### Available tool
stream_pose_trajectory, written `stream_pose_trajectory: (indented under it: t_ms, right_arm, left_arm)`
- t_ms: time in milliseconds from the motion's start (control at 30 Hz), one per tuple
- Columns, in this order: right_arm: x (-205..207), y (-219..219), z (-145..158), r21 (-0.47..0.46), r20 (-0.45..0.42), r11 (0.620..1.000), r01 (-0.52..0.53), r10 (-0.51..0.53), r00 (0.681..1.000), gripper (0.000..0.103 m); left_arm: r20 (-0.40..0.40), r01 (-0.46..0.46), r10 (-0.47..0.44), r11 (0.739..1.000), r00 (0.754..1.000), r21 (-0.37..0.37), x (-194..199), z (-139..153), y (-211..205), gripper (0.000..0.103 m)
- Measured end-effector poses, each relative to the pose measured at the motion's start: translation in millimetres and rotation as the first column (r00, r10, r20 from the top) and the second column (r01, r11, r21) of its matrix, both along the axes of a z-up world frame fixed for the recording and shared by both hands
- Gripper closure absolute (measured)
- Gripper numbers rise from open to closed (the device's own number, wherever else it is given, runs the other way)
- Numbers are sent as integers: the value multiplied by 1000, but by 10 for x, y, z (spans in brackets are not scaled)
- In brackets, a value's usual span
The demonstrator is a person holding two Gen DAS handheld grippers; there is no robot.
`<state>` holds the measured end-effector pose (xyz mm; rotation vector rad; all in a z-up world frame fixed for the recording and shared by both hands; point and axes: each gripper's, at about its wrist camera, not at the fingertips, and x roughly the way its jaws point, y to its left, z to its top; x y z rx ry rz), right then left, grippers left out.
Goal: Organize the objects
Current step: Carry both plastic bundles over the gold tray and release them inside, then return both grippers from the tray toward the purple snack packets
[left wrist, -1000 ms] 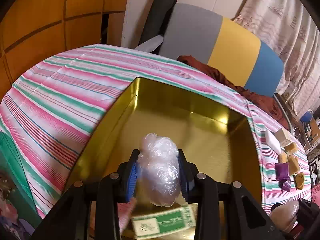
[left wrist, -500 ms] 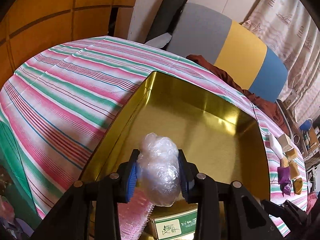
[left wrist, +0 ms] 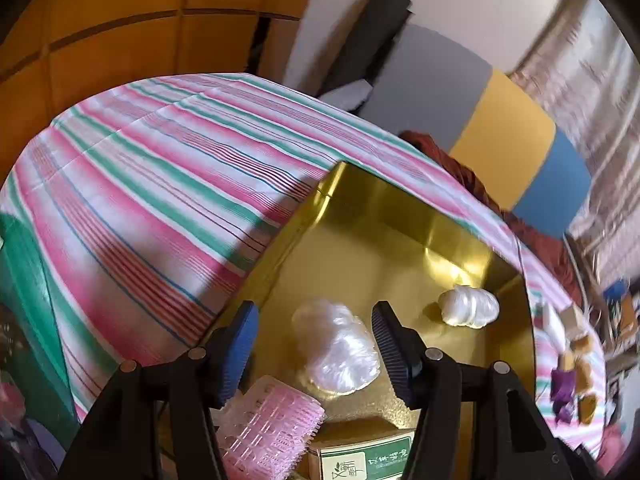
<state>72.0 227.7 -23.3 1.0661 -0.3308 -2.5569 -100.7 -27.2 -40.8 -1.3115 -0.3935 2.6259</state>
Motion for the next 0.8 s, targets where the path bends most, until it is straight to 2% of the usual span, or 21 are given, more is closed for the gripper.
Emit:
stream_pose_trajectory:
  t_ms: [167, 400, 633, 800]
  right_arm:
    - [43, 64, 24, -3, -10, 1000, 15, -15, 1000, 27]
    - [87, 154, 17, -6, -3, 999, 40, -40, 999, 27]
    - [155, 345, 64, 10, -15, 996, 92, -92, 996, 27]
    - [184, 545, 61, 29, -1, 989, 143, -143, 990, 27]
  left_arm:
    - [-42, -35, 37, 998, 998, 57, 90, 149, -37, 43]
    - [-85, 60, -52, 994, 995, 96, 261, 342, 255, 43]
    - [-91, 186, -178, 978, 980, 93, 482, 353, 690, 43]
    - [-104, 260, -256, 965, 961, 22, 661, 344, 1009, 43]
